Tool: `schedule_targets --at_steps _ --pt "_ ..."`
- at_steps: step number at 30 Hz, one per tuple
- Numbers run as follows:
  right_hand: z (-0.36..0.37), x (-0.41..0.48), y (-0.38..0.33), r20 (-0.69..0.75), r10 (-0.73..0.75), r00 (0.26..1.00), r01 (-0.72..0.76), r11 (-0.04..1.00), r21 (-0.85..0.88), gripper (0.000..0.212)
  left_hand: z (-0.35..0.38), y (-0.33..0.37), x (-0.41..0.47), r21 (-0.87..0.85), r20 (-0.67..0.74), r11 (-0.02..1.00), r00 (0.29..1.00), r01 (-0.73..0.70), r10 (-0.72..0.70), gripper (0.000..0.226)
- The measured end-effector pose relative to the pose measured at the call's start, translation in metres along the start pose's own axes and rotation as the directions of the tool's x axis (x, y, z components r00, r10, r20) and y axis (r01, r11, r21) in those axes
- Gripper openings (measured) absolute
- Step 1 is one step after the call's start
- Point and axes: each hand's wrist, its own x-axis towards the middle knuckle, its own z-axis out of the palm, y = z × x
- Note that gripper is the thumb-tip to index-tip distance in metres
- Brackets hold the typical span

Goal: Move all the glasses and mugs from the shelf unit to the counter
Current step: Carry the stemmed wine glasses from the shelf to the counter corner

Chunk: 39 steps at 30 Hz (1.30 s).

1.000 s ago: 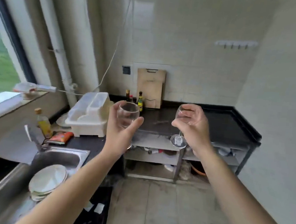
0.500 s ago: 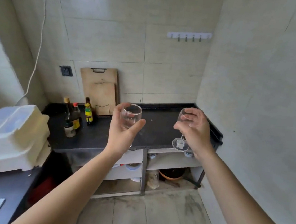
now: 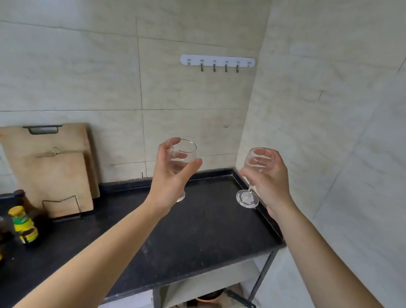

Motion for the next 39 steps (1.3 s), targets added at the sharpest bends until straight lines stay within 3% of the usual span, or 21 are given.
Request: schedule_targets --at_steps 7,19,28,32,36,39 --pt "-0.005 0.14 0.076 0.003 0.073 0.997 -0.073 0.997 0.01 0.05 0.053 -0.088 0.109 0.069 0.058 0.993 0.993 0.099 -0.103 0.055" --pt "-0.016 0.408 0.209 0.215 0.224 0.951 -0.222 0.974 -0.031 0.05 0.167 -0.243 0.304 0.333 -0.033 0.917 0.974 0.22 -0.222 0.055" --pt "0.011 0.489 0.336 0.249 0.266 0.931 -0.203 0.946 -0.253 0.052 0.187 -0.387 0.373 0.369 -0.102 0.822 0.898 0.434 -0.428 0.06" --pt "0.024 0.503 0.401 0.178 0.29 0.94 -0.246 0.941 -0.231 0.043 0.191 -0.461 0.387 0.352 -0.11 0.78 0.85 0.518 -0.515 0.071" --pt "0.036 0.506 0.455 0.213 0.324 0.922 -0.271 0.931 -0.245 0.067 0.194 -0.515 0.391 0.346 -0.103 0.756 0.823 0.556 -0.558 0.073" --pt "0.041 0.509 0.49 0.24 0.317 0.917 -0.245 0.926 -0.287 0.051 0.195 -0.545 0.395 0.349 -0.07 0.741 0.804 0.574 -0.59 0.074"
